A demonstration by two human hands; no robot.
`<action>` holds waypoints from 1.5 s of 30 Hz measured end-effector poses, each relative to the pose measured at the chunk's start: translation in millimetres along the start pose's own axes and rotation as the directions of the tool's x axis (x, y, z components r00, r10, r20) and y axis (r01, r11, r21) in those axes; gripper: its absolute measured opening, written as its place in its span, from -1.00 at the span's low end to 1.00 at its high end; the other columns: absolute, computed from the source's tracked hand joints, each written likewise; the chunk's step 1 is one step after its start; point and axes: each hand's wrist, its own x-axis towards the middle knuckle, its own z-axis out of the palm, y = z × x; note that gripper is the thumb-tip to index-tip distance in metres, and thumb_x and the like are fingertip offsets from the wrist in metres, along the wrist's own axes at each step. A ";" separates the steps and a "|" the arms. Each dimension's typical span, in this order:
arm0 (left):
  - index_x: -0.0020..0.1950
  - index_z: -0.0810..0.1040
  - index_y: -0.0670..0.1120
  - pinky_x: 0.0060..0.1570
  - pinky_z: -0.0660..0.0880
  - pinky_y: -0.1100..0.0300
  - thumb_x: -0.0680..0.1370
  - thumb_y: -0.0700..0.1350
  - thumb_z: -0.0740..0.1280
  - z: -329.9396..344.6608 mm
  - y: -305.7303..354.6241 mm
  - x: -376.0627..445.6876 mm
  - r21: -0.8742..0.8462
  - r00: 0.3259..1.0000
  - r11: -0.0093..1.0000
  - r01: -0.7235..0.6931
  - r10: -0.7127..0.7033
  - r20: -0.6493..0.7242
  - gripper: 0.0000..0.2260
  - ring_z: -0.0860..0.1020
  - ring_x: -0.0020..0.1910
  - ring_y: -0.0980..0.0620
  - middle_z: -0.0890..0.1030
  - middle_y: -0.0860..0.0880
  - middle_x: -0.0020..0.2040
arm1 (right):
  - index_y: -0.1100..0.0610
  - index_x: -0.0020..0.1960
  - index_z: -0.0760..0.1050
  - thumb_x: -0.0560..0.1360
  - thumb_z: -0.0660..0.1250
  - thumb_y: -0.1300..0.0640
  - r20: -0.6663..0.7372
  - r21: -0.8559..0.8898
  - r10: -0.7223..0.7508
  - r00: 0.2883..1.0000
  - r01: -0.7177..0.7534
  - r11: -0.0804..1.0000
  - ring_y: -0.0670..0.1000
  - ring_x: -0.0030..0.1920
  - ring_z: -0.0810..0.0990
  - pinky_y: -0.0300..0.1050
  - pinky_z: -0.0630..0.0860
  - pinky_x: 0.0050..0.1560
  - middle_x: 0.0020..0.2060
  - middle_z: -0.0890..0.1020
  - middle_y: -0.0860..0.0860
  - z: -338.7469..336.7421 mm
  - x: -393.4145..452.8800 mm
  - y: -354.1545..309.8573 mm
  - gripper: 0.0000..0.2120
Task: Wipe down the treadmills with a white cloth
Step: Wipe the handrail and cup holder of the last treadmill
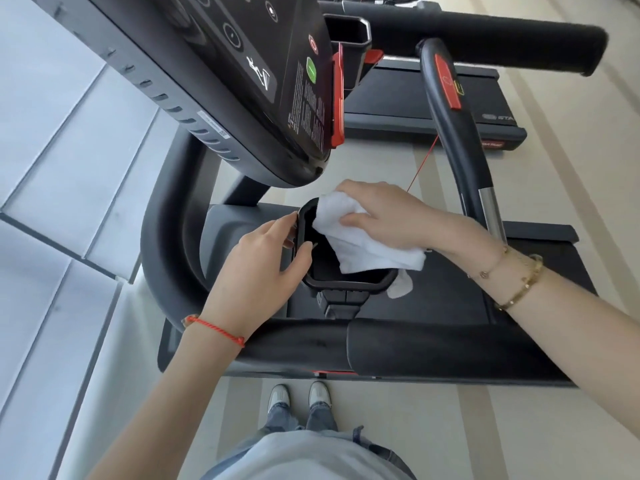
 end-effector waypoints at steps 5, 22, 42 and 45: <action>0.22 0.51 -0.01 -0.10 0.58 0.05 0.55 0.12 0.19 0.0 -1.5 0.7 0.012 1.000 1.000 -0.017 0.017 -0.010 -0.66 0.57 -0.13 0.10 0.59 0.10 -0.10 | 0.07 0.26 0.34 0.63 0.17 -0.01 -0.083 -0.189 -0.180 0.980 0.162 0.969 0.10 -0.13 0.49 -0.01 0.34 -0.16 0.09 0.58 -0.01 9.6 17.6 -12.9 -0.74; 0.33 0.48 0.03 -0.03 0.57 0.06 0.55 0.14 0.18 0.0 -2.7 1.2 0.010 1.000 1.000 -0.015 0.015 -0.002 -0.60 0.57 -0.06 0.14 0.61 0.11 -0.03 | -0.12 0.32 0.25 0.63 0.15 0.10 -0.093 -0.137 -0.257 0.962 0.243 0.960 -0.02 0.13 0.47 -0.03 0.35 -0.09 0.27 0.47 -0.17 16.1 17.4 -4.2 -0.71; 0.42 0.43 0.02 0.05 0.57 0.12 0.54 0.21 0.15 2.0 -6.2 0.2 0.026 1.000 1.000 0.003 -0.002 -0.006 -0.50 0.56 0.03 0.16 0.62 0.11 0.06 | -0.05 0.45 0.22 0.64 0.13 0.13 -0.154 0.051 -0.093 0.984 0.101 0.994 0.04 0.20 0.40 -0.07 0.31 0.03 0.31 0.39 -0.09 21.6 -12.9 11.9 -0.61; 0.43 0.42 0.01 0.06 0.57 0.11 0.55 0.19 0.16 1.9 -5.4 0.5 0.025 1.000 1.000 0.001 -0.001 0.001 -0.50 0.57 0.04 0.16 0.62 0.09 0.08 | -0.02 0.47 0.19 0.63 0.14 0.18 -0.178 0.174 -0.047 0.983 0.079 0.982 0.03 0.22 0.39 -0.10 0.31 0.13 0.32 0.33 -0.04 27.1 -26.0 13.7 -0.57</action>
